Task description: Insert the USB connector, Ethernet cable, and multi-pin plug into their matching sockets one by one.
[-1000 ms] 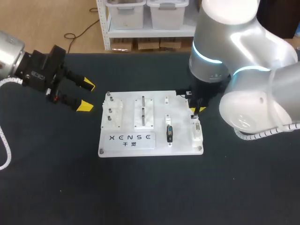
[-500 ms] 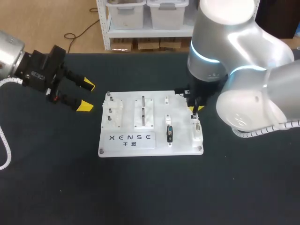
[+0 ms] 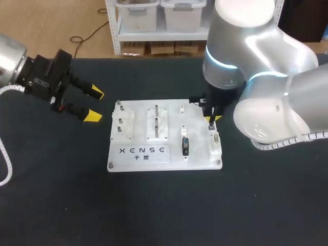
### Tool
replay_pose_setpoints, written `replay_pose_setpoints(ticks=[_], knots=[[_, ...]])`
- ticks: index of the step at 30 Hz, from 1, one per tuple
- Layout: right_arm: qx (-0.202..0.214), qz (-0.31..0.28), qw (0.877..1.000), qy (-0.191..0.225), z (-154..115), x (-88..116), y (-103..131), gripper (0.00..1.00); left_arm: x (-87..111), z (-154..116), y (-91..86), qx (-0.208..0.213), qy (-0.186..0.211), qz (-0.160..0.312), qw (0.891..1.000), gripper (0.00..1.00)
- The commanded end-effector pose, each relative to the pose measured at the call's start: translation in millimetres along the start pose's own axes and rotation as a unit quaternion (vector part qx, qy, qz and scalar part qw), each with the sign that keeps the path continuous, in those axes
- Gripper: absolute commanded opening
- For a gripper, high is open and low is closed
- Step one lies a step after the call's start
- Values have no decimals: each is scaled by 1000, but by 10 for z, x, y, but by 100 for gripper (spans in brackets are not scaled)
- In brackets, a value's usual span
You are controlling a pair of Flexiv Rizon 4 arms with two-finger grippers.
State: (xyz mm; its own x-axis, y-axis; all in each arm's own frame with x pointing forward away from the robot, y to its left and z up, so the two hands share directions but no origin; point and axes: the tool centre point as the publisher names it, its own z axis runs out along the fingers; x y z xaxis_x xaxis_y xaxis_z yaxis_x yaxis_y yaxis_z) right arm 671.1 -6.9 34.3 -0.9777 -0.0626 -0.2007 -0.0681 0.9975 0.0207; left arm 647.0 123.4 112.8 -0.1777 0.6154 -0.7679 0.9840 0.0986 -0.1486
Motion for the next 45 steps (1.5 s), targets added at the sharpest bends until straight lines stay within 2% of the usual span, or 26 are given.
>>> replay_pose_setpoints(ticks=[1, 21, 34, 39, 40, 41, 42, 43, 45], knots=[[2, 5, 1000, -1, 62, 51, 0, 0, 10, -3, 7, 1, -1, 1, 1000, 100], [7, 12, 1000, 3, 91, 115, -48, 0, 10, -3, 7, 1, -1, 1, 1000, 100], [18, 13, 1000, 14, 262, 127, -18, 0, 10, -3, 7, 1, -1, 1, 1000, 100], [23, 10, 1000, 6, 206, 91, -27, 0, 10, -3, 7, 1, -1, 1, 1000, 100], [21, 9, 1000, -1, 173, 72, -22, 11, 10, -3, 7, 1, -1, 1, 1000, 100], [22, 8, 1000, -3, 138, 52, -16, 34, 10, -3, 7, 1, -1, 1, 1000, 100], [22, 7, 1000, -11, 97, 30, -8, 78, 10, -3, 7, 1, -1, 1, 1000, 100], [22, 8, 1000, -16, 47, 8, 5, 100, 10, -3, 7, 1, -1, 1, 1000, 100], [17, 7, 1000, -24, -50, -30, 40, 100, 10, -3, 7, 1, -1, 1, 1000, 100]])
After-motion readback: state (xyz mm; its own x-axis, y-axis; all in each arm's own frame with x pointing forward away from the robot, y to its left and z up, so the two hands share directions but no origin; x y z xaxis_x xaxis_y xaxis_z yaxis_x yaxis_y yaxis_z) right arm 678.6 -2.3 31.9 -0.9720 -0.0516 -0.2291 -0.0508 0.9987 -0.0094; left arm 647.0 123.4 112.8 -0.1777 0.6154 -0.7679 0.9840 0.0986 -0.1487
